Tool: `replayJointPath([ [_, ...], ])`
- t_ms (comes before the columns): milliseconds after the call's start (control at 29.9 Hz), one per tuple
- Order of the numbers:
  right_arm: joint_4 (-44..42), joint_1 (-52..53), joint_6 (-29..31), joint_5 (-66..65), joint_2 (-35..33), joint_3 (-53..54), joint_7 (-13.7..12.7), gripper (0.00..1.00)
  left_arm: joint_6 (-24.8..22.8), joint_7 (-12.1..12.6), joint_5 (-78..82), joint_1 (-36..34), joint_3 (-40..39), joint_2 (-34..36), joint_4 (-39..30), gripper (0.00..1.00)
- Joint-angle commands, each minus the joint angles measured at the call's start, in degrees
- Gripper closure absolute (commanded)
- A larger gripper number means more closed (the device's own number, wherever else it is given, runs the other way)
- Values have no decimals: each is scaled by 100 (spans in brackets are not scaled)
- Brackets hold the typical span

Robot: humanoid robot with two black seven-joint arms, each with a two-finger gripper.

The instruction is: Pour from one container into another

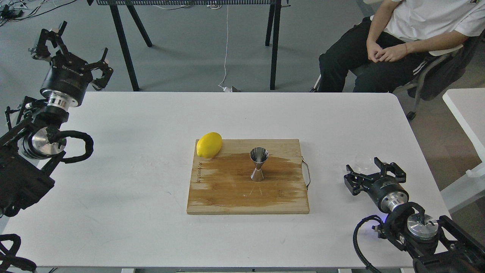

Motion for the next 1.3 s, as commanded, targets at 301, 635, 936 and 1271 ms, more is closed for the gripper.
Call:
replayJointPath([
  [301,272,157,953,-71,-79,-87,-50,1,-1,0,-4,0,0,19,0,0],
  [635,263,1246,1305,-694,-378,-43,301,0,-1,0,5,-9,-17,28,0,0],
  [936,158,2046,1745,-976,-571,-52,970,0,35,0,-4,-9,-17,-7,0,0],
  [1271,-194,2433,1771,-976,-571,-43,1031,0,35,-9,-4,-9,-26,1,0,0],
])
